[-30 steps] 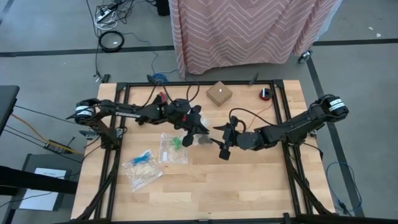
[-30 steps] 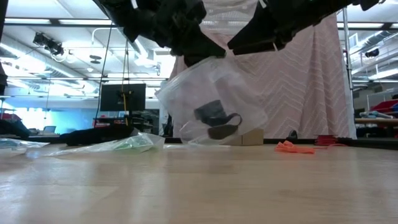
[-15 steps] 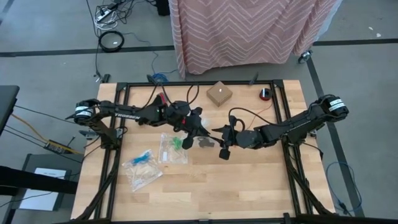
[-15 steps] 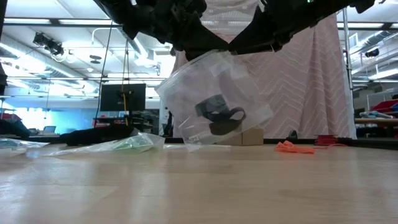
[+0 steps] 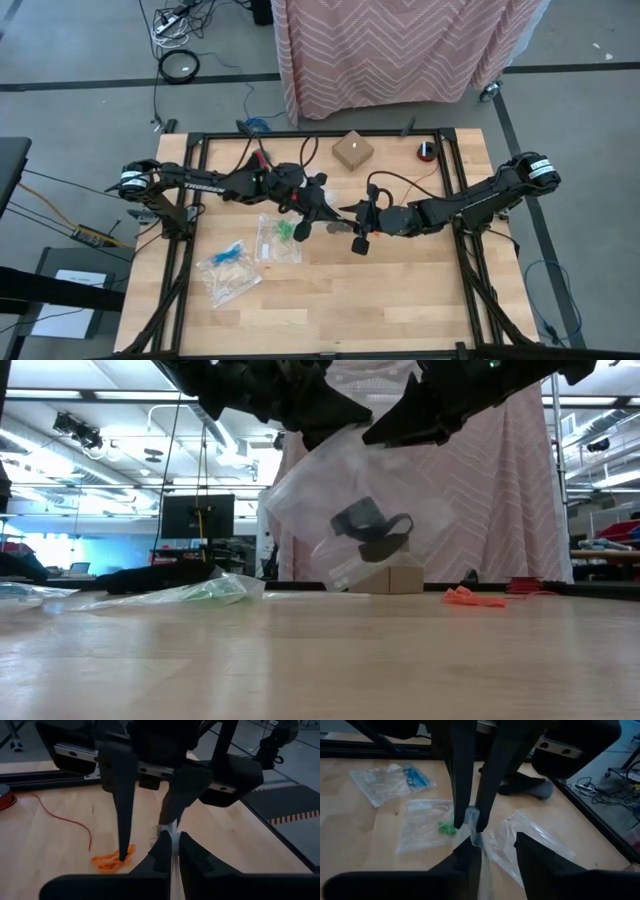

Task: Sort rubber bands
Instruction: Close the transparent zip bag

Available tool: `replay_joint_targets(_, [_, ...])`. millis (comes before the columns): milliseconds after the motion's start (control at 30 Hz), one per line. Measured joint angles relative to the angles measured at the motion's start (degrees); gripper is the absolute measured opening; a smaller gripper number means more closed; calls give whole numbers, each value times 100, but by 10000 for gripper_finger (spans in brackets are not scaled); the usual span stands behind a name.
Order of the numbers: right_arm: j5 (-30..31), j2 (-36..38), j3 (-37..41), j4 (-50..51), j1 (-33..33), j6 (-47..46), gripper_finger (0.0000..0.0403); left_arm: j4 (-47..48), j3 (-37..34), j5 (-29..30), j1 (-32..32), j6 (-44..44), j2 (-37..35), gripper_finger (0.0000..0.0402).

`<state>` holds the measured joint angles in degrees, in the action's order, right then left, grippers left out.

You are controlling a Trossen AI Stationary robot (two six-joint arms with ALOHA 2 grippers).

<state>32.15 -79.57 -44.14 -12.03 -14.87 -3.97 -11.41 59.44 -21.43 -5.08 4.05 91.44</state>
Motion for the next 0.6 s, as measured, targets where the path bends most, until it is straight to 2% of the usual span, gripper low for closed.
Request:
replay_joint_targets(200, [-32,-2,0,-29,4,153,12,46,2,43,-4,21,0,20])
replay_joint_targets(600, [111,-7,4,-25,-170,348,0,714,13,411,-17,189,-11,20])
